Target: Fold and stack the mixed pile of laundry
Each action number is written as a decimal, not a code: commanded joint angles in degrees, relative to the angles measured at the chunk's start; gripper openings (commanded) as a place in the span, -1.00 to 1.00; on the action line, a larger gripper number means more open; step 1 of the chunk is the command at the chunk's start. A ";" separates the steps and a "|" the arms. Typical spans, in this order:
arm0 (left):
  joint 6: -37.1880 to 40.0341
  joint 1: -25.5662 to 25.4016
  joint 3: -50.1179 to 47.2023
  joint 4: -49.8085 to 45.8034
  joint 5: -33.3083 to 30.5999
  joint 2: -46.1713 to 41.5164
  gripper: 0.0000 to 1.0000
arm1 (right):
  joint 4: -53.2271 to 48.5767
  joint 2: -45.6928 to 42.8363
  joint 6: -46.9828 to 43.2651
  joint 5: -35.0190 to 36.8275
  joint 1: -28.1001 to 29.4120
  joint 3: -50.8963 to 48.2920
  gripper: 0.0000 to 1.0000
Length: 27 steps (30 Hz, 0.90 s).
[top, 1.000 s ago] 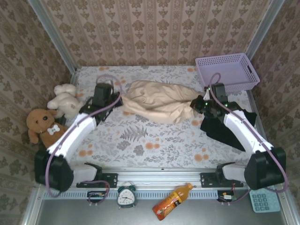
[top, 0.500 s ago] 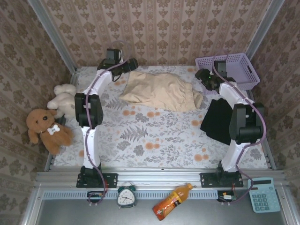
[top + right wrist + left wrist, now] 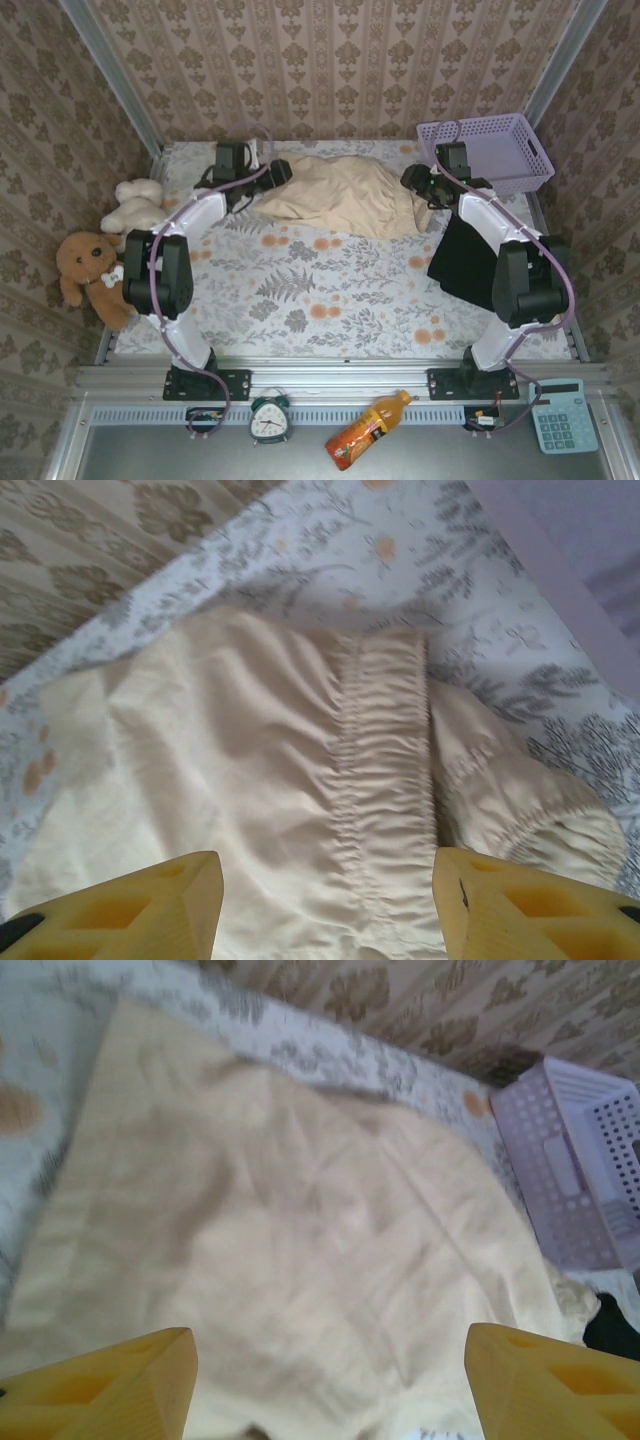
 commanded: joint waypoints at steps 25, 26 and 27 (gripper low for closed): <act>-5.30 2.67 -2.52 7.26 -6.19 13.38 0.46 | 5.37 -11.97 9.84 -2.89 29.05 -19.82 0.07; -4.96 2.88 -1.06 7.35 -5.68 14.43 0.46 | 3.95 -13.24 8.99 -0.93 28.27 -20.04 0.13; -4.28 2.97 0.79 7.24 -5.46 15.50 0.46 | 2.92 -14.54 7.65 1.01 26.82 -20.25 0.14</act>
